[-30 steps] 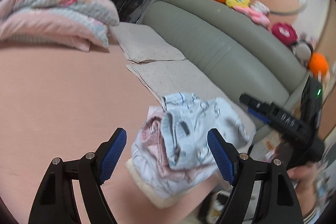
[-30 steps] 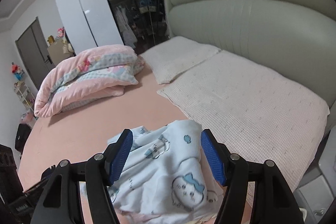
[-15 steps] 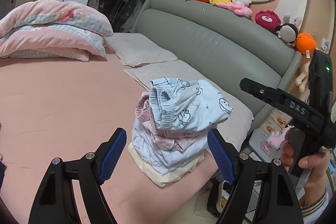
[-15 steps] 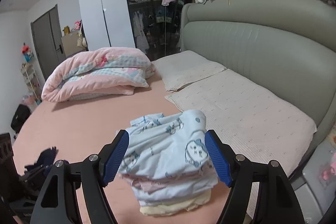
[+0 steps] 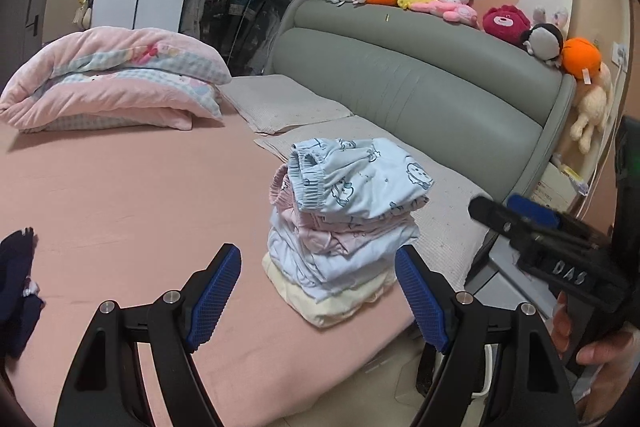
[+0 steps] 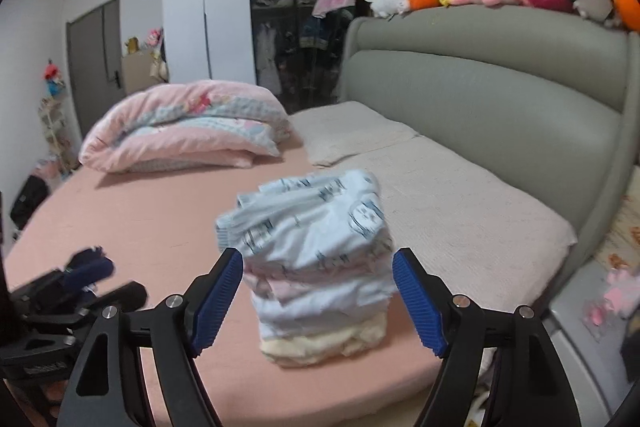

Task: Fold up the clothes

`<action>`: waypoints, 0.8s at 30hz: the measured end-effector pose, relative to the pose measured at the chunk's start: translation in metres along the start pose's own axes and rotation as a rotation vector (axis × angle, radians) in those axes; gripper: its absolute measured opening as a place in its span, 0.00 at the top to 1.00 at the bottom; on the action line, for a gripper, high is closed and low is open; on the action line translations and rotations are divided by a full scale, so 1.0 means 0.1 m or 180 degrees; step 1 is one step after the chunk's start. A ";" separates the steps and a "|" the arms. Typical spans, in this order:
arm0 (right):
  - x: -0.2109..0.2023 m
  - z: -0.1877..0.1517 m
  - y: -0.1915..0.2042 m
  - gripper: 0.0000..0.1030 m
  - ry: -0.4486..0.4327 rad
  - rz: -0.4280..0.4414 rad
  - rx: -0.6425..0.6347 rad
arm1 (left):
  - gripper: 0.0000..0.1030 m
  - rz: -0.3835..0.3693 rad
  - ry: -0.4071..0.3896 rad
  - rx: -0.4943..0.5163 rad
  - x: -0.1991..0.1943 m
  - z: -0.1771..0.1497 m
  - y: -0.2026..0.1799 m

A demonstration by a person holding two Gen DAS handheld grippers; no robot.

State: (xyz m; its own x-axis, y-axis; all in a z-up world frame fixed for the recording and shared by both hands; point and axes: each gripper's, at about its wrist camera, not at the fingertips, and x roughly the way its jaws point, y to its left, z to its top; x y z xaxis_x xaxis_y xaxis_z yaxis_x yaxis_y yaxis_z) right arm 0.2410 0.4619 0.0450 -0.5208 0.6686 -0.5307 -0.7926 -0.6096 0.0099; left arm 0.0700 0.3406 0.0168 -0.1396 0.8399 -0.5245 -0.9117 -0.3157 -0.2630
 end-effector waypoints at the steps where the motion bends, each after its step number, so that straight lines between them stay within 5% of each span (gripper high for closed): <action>1: -0.03 -0.03 0.01 0.25 0.0051 -0.0076 0.0001 | 0.23 0.0000 -0.0019 -0.0018 -0.04 -0.01 0.00; 9: -0.32 -0.30 0.08 0.25 0.0331 -0.0209 -0.0101 | 0.23 0.0271 -0.0102 0.0007 -0.35 -0.08 -0.02; 24: -0.89 -0.57 0.27 0.25 0.0353 -0.0214 -0.0055 | 0.23 0.0222 0.0107 -0.0065 -0.68 -0.36 -0.04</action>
State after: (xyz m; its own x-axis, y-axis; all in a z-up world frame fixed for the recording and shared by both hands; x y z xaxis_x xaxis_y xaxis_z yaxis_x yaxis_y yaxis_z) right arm 0.2841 0.3620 0.0443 -0.4277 0.6575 -0.6203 -0.8186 -0.5728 -0.0429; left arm 0.0971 0.2695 0.0247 -0.1892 0.8003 -0.5690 -0.8921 -0.3823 -0.2410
